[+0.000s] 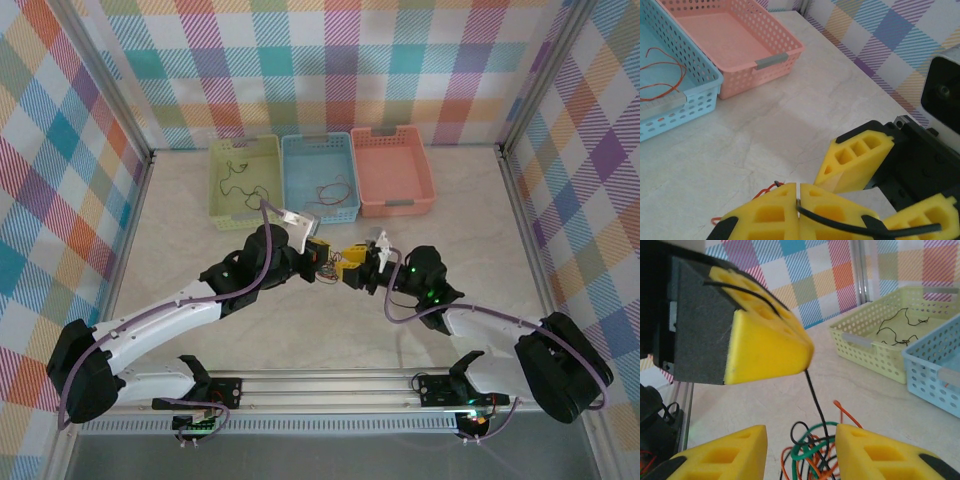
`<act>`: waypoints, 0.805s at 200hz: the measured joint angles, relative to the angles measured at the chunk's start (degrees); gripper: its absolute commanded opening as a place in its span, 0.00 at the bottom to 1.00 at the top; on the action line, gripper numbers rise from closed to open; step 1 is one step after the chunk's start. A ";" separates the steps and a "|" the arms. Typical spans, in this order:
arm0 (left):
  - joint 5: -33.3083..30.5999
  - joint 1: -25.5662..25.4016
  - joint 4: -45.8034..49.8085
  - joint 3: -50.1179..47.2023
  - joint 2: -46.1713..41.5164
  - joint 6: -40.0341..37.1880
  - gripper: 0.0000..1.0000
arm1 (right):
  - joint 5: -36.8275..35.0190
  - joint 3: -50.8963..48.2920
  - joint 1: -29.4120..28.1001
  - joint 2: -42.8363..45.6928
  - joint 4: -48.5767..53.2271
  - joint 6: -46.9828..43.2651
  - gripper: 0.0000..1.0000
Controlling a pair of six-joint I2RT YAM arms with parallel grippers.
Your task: Untangle the cables
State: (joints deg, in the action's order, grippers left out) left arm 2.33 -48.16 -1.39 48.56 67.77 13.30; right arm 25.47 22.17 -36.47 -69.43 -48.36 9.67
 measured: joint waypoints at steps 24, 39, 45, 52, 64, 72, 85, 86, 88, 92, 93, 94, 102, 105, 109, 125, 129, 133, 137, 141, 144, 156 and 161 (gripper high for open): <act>0.83 0.00 0.00 0.00 0.00 0.44 0.00 | -0.92 0.11 -0.76 -1.46 -0.52 -2.12 0.41; 1.68 0.00 -0.11 0.00 0.00 0.55 0.00 | -1.88 0.50 -0.74 -2.32 -0.59 -3.17 0.41; 1.88 0.00 -0.13 0.00 0.00 0.61 0.00 | -2.25 0.76 -0.74 -2.58 -0.52 -3.52 0.41; 2.10 0.00 -0.17 0.00 0.00 0.61 0.00 | -2.60 1.09 -0.74 -2.80 -0.50 -4.00 0.41; 2.38 0.00 -0.20 0.00 0.02 0.61 0.00 | -3.28 1.86 -0.74 -3.10 -0.44 -4.68 0.41; 2.71 0.00 -0.20 0.00 0.02 0.61 0.00 | -3.65 2.47 -0.74 -3.32 -0.37 -5.03 0.41; 3.10 0.00 -0.20 0.00 0.04 0.61 0.00 | -4.02 3.58 -0.74 -3.82 -0.39 -5.62 0.41; 3.13 0.00 -0.20 0.00 0.02 0.61 0.00 | -4.02 3.65 -0.74 -3.85 -0.39 -5.66 0.41; 3.17 0.00 -0.20 0.00 0.04 0.61 0.00 | -4.07 3.82 -0.74 -3.96 -0.42 -5.73 0.41; 3.17 0.00 -0.20 0.00 0.04 0.61 0.00 | -4.07 4.15 -0.76 -4.13 -0.39 -5.88 0.41; 3.19 0.00 -0.20 0.00 0.04 0.61 0.00 | -4.07 4.26 -0.76 -4.20 -0.39 -5.92 0.41; 3.19 0.00 -0.20 0.00 0.04 0.61 0.00 | -4.07 4.33 -0.76 -4.24 -0.39 -5.92 0.41; 3.10 0.00 -0.28 0.00 0.04 0.61 0.00 | -4.04 4.94 -0.87 -4.70 -0.39 -6.14 0.40; 3.10 0.02 -0.28 0.00 0.04 0.61 0.00 | -4.04 5.14 -0.96 -4.92 -0.35 -6.23 0.40; 3.08 0.02 -0.28 0.00 0.04 0.61 0.00 | -4.09 5.35 -1.05 -5.14 -0.28 -6.32 0.39; 3.04 0.02 -0.26 0.00 0.07 0.61 0.00 | -4.00 6.25 -1.29 -6.54 0.04 -7.02 0.35; 3.10 0.02 -0.28 0.00 0.09 0.61 0.00 | -4.02 6.49 -1.42 -6.97 0.11 -7.17 0.33; 3.15 0.02 -0.28 0.00 0.11 0.61 0.00 | -3.98 6.73 -1.46 -7.39 0.11 -7.30 0.32; 3.17 0.02 -0.26 0.00 0.13 0.61 0.00 | -4.02 6.97 -1.49 -7.85 0.17 -7.52 0.32; 3.21 0.02 -0.24 0.00 0.15 0.61 0.00 | -4.02 7.19 -1.55 -8.28 0.35 -7.56 0.31; 3.32 0.02 -0.24 0.00 0.15 0.61 0.00 | -4.00 7.34 -1.73 -8.55 0.39 -7.65 0.31; 3.76 0.02 -0.26 0.00 0.15 0.61 0.00 | -4.04 7.69 -1.88 -9.33 0.68 -7.89 0.29; 3.87 0.02 -0.26 0.00 0.15 0.61 0.00 | -4.07 7.78 -1.88 -9.51 0.87 -8.04 0.29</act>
State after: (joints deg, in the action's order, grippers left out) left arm 6.20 -48.14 -1.65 48.56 67.92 13.91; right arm 21.41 29.95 -38.35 -78.94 -47.48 1.63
